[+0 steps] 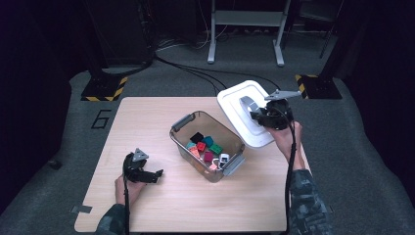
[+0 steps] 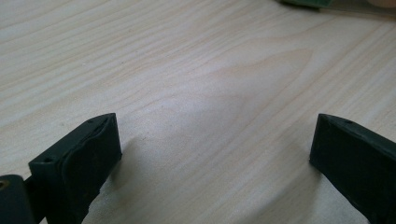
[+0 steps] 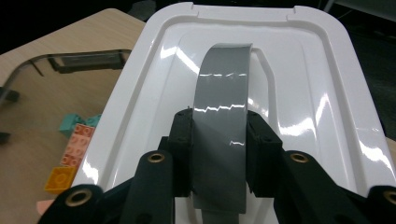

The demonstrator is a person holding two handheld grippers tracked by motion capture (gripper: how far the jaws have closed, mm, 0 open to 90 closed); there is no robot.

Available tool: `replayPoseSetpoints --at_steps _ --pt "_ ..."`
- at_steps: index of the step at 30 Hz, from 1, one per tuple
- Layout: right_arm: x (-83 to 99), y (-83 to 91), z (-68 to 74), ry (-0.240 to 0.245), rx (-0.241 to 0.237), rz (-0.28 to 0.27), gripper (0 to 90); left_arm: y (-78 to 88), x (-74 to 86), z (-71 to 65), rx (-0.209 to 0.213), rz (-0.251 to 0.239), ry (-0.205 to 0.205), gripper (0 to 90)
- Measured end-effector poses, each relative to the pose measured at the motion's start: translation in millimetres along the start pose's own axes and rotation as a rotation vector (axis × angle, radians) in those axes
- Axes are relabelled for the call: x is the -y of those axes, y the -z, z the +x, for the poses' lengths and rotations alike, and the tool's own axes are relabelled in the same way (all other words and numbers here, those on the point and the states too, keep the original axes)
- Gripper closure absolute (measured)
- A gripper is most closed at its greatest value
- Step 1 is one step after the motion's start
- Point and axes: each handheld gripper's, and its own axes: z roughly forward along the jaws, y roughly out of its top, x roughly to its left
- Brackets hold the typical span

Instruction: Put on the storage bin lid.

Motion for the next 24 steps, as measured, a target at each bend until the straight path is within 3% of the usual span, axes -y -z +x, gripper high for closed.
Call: replayPoseSetpoints --at_steps 15,24 --pt "-5.5 -44.1 77.5 0.068 -0.193 0.064 68.1 0.0 -0.1 0.3 -0.001 0.0 -0.004 1.7" --pt "-0.9 -61.1 101.7 0.107 -0.27 0.106 68.0 0.0 0.0 0.3 0.0 -0.001 -0.003 1.6"
